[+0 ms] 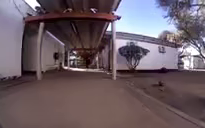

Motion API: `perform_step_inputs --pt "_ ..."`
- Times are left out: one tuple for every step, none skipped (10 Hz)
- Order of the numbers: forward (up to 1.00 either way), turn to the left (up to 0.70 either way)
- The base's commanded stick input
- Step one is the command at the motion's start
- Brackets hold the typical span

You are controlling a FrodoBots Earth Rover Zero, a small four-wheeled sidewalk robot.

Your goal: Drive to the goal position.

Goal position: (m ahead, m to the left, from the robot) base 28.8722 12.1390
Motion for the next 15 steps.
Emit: perform_step_inputs --pt "0.7 0.0" --pt "0.7 0.0" --pt "0.7 0.0" --pt "0.7 0.0" --pt "0.7 0.0" --pt "0.7 0.0" --pt "0.7 0.0" --pt "0.7 0.0" --pt "0.7 0.0" --pt "0.7 0.0" --pt "0.7 0.35" --pt "0.7 0.35" --pt "0.7 0.18" --pt "0.7 0.0" --pt "0.7 0.0"
